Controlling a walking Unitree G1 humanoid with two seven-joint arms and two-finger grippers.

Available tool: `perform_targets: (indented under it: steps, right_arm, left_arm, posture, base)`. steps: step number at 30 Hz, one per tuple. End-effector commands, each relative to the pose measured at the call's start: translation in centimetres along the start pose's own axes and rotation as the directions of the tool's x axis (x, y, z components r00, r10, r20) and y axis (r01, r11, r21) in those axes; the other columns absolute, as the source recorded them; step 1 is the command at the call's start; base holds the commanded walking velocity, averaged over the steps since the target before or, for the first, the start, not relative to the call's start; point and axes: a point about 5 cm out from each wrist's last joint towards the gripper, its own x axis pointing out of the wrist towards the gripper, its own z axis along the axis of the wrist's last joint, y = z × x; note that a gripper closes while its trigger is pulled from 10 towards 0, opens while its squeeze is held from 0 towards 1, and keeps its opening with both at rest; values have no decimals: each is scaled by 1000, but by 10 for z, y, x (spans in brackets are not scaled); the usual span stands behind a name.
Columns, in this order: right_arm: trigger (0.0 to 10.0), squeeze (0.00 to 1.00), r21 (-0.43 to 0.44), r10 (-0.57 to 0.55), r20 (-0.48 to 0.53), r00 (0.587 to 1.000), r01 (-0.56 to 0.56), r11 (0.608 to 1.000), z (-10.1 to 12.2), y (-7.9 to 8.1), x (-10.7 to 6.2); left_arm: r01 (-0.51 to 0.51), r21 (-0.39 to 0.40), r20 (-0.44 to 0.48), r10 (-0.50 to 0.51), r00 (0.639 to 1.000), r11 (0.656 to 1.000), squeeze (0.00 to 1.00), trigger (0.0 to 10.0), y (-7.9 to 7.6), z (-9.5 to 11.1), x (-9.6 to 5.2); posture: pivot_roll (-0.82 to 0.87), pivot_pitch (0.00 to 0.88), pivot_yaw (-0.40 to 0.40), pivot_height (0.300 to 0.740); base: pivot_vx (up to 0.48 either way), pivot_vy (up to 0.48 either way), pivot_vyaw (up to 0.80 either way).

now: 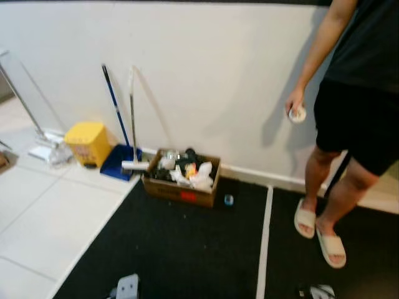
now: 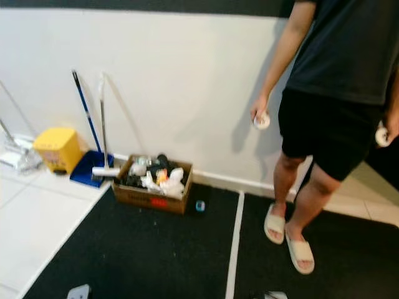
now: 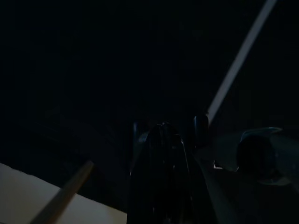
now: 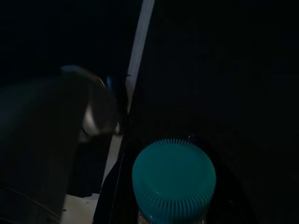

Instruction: Restocking fridge

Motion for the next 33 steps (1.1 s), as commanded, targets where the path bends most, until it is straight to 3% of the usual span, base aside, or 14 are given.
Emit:
perform_targets:
  steps: [1, 23, 33]
  right_arm:
    - [10000, 0, -17, -6, 13, 1000, 6, 1000, 6, -1, 1]
    - [10000, 0, -19, -4, 19, 1000, 5, 1000, 8, 0, 1]
    - [10000, 0, -92, 17, 46, 999, -12, 996, 12, 9, 2]
  left_arm:
    - [-4, 8, -11, 4, 1000, 1000, 0, 10000, 1, -1, 0]
    - [-2, -3, -5, 2, 1000, 1000, 0, 10000, 0, -1, 0]
    - [-6, -11, -5, 6, 1000, 1000, 0, 10000, 0, -1, 0]
  posture:
    - [-88, 0, 52, 740]
    - [-88, 0, 52, 740]
    - [-91, 0, 47, 740]
  base:
    - [266, 0, 0]
    - [261, 0, 0]
    - [255, 0, 0]
